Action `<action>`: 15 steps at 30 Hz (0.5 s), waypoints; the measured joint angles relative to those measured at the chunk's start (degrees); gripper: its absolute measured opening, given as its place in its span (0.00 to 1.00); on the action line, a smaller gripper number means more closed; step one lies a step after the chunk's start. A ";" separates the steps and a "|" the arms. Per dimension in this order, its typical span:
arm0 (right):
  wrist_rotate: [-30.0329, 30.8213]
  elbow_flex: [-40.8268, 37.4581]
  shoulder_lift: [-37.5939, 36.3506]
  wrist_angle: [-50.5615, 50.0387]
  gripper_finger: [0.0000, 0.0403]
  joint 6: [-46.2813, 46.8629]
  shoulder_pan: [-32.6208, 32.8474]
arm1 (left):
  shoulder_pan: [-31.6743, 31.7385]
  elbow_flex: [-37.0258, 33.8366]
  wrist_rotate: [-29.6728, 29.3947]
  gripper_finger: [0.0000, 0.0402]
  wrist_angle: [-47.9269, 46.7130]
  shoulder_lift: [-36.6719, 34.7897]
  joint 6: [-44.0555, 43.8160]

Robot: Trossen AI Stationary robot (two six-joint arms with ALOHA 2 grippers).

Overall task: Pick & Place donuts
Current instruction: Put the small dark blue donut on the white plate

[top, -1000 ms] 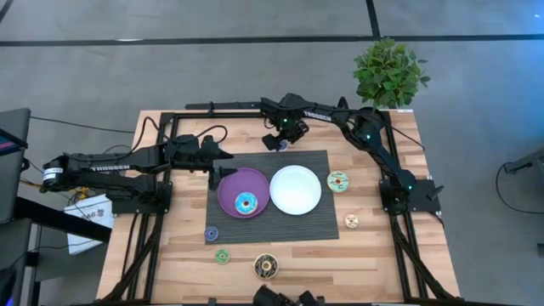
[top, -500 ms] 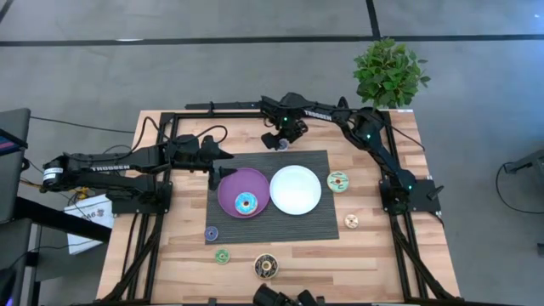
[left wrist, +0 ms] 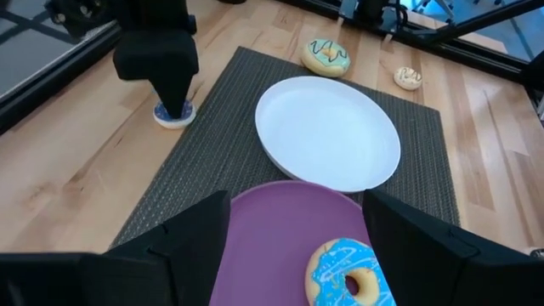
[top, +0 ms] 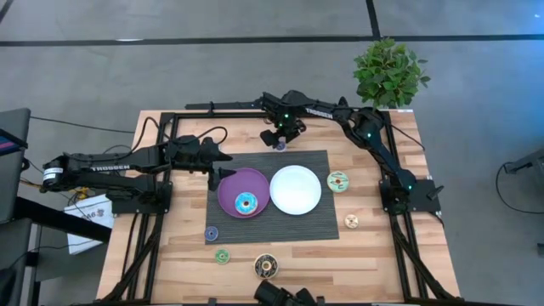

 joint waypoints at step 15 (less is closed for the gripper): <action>2.79 -0.02 0.00 -2.83 0.58 -0.91 -0.28 | 0.00 0.00 -0.02 0.65 0.02 0.00 -0.17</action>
